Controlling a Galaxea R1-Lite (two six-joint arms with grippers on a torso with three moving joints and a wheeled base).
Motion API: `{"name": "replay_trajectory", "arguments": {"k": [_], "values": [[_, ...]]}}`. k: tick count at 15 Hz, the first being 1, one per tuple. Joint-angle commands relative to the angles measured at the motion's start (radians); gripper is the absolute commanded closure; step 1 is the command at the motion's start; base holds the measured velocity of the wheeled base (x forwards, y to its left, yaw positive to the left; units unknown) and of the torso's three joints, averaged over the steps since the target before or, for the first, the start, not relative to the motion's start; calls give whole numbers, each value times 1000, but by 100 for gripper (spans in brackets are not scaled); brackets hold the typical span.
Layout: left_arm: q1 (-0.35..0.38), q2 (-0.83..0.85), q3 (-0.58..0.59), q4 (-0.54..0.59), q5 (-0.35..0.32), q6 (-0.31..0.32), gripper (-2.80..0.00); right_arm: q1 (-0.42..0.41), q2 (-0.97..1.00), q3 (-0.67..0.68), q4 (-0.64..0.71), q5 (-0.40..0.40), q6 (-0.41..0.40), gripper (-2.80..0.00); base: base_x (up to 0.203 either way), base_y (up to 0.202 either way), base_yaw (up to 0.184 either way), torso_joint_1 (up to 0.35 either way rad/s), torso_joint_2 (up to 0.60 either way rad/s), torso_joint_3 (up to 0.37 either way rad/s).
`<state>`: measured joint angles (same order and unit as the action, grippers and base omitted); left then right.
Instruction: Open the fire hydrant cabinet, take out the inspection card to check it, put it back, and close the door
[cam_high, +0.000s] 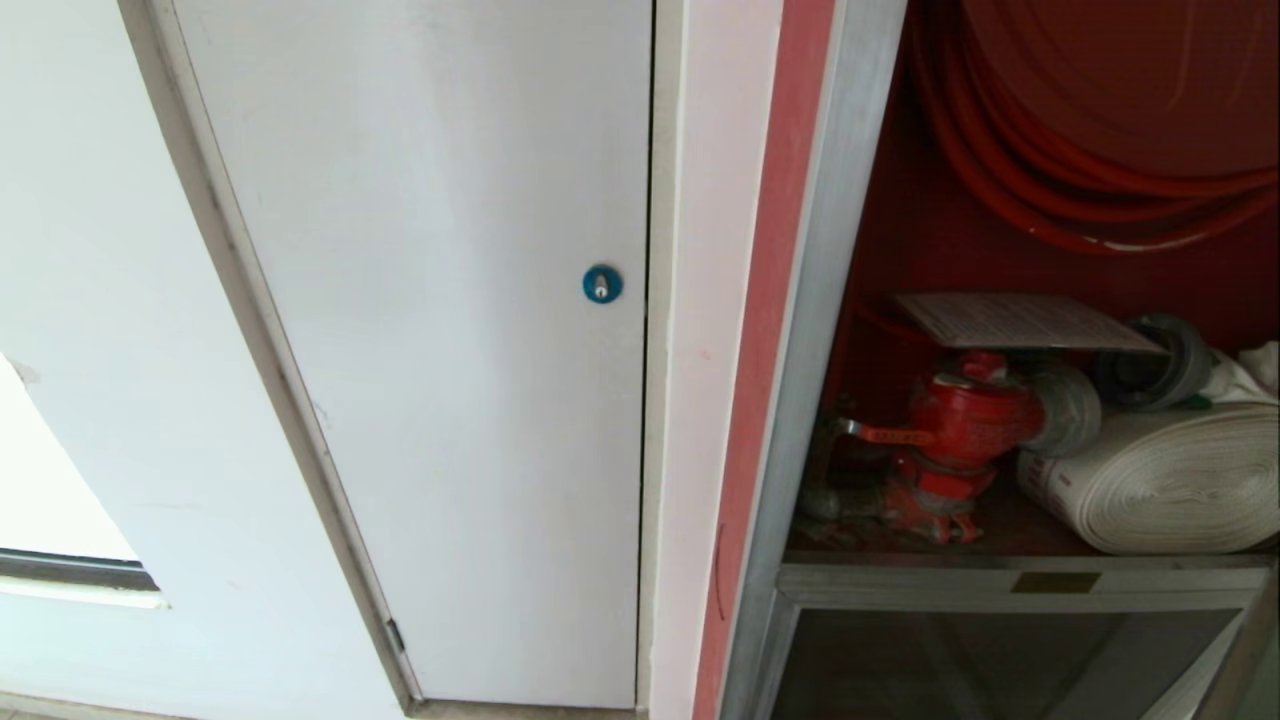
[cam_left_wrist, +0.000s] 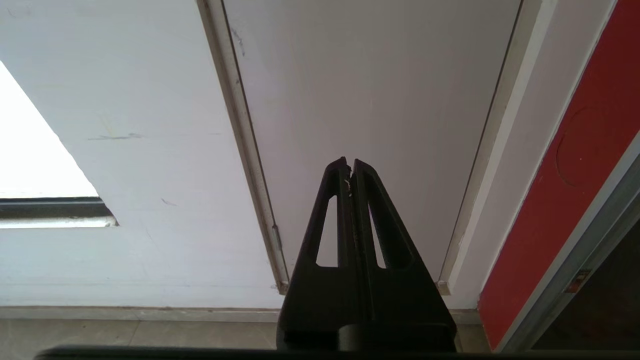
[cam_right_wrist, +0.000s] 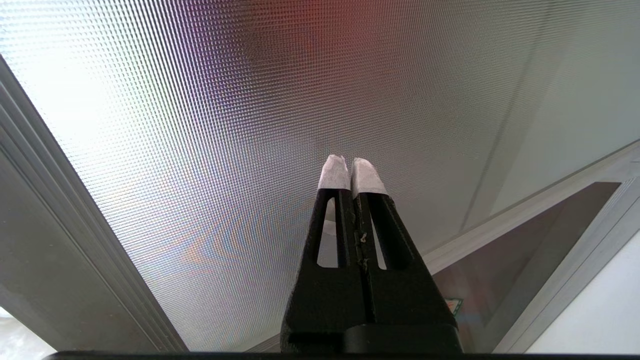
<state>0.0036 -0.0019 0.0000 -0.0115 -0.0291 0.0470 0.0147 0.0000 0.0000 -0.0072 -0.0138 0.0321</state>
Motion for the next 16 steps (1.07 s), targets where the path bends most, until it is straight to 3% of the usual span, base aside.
{"name": "replay_trajectory", "arguments": {"k": [1, 16], "values": [[1, 2, 11, -1, 0, -3, 0, 1, 2, 2, 0, 0, 0, 0, 0, 0, 0, 0, 0, 0], [-1, 2, 11, -1, 0, -6, 0, 1, 2, 3, 0, 0, 0, 0, -10, 0, 0, 2, 0, 0]]}}
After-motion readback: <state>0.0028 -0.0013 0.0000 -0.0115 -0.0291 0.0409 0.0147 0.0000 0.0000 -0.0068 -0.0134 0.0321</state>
